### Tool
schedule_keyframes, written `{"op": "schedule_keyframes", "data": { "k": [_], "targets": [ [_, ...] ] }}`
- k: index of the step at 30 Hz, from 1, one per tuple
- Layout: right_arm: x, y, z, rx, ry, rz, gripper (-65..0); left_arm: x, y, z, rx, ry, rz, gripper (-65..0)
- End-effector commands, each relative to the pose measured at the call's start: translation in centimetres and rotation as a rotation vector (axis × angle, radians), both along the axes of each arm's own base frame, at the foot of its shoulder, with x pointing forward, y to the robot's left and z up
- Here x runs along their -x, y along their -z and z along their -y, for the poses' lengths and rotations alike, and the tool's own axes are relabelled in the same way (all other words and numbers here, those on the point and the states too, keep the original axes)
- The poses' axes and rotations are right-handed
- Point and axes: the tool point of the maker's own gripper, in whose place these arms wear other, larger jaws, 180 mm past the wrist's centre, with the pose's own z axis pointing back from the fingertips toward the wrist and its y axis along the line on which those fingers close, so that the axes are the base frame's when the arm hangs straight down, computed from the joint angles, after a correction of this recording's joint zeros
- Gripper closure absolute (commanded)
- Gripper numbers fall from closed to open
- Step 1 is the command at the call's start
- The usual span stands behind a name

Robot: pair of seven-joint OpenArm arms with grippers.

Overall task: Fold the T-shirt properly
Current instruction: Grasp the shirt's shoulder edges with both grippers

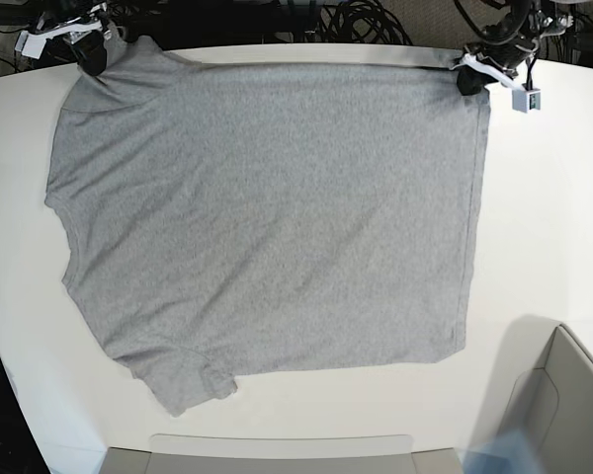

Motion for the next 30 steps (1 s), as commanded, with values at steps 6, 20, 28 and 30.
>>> {"op": "schedule_keyframes", "data": {
  "k": [6,20,28,30],
  "targets": [
    [-0.3,-2.3,-1.8,-0.066,-0.039,0.084,0.0,1.0,-2.3,-1.2,-0.054,0.007,0.025,0.0],
    [-3.7,-3.9,-1.8,0.079,-0.147,0.127,0.0,-2.5,-3.6,-0.7,-0.033,0.021,0.057,0.0],
    [-7.4,-4.2,-1.8,0.104,-0.206,0.129,0.0,-6.2,-5.2,-1.6,-0.011,-0.001,0.070,0.0],
    [-8.5,-4.6,-1.5,0.114,-0.217,0.137,0.0,-7.2,-5.7,-1.8,-0.010,0.001,0.080,0.0]
  ]
}}
